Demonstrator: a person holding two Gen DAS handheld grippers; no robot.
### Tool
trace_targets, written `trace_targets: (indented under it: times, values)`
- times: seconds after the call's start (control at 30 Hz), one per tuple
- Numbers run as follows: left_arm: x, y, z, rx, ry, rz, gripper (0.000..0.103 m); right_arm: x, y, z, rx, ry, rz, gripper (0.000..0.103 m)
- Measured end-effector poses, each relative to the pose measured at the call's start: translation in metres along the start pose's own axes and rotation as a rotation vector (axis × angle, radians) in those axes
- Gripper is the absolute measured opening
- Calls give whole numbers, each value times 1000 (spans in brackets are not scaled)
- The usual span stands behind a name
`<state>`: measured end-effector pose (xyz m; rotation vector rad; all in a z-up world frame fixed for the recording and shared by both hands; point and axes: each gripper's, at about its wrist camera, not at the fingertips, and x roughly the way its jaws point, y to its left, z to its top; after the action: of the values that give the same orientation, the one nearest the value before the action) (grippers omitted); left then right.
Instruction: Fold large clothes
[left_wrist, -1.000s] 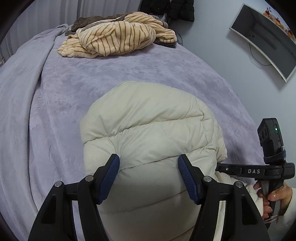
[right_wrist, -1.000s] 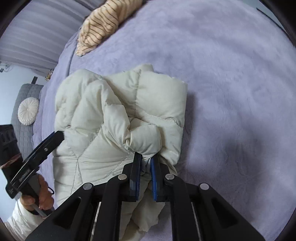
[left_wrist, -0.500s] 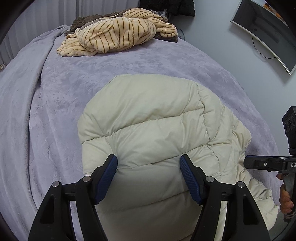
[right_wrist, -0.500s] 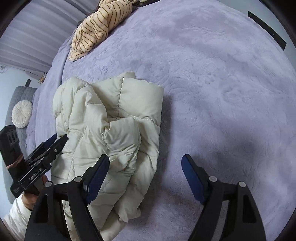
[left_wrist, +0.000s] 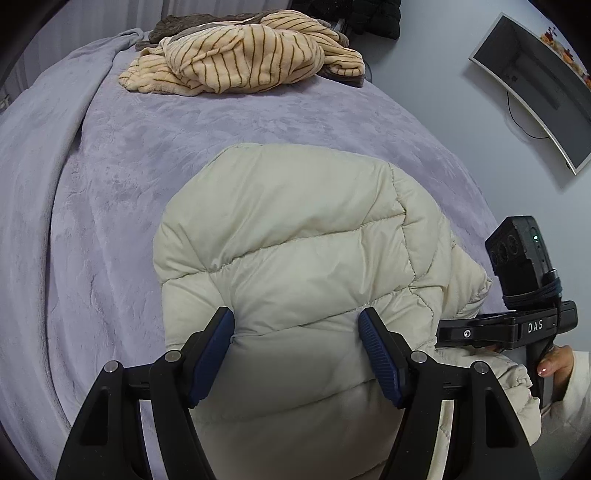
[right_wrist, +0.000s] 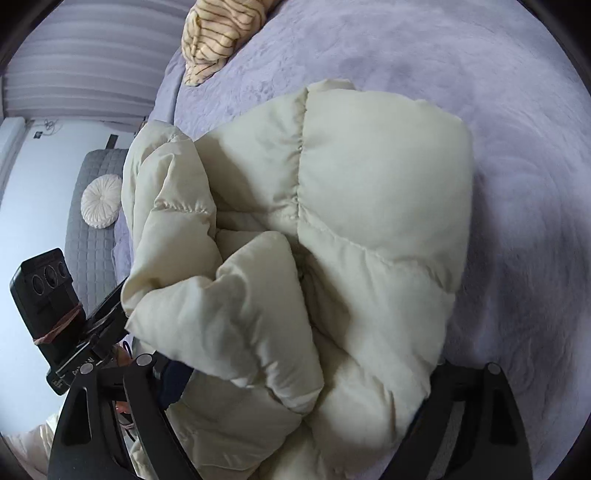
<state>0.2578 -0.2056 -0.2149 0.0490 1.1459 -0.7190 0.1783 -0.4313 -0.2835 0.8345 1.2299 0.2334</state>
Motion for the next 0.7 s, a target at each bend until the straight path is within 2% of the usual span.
trace_targets:
  times: [0.03,0.1,0.2,0.3,0.47,0.5,0.53,0.57,0.63,0.7]
  values:
    - [0,1,0,-2,0,4,70,5,-5,2,8,16,15,98]
    - [-1,1,0,-2,-3,9,70,12,-19,3,69,34,72,98]
    - [-1,2,-1,-6,-2,16,70,13,-17,-1,78,22,116,98]
    - [-1,3,0,-1,-1,29,70,18,-14,-5,73,28,114,97]
    - [-3,2,3,4,11,49,70,17,-19,-7,80,33,104,90]
    - [-4,2,3,2,17,59,73,16,-20,-9,81,34,103,87]
    - [-6,3,4,-4,26,67,82,14,-21,-11,80,34,105,85]
    - [-10,6,6,-12,21,81,86,13,-22,-13,79,33,106,85]
    - [-25,13,8,-22,-23,95,101,12,-22,-14,77,31,107,84]
    - [-40,25,9,-32,-60,102,103,14,-18,-14,78,29,104,84]
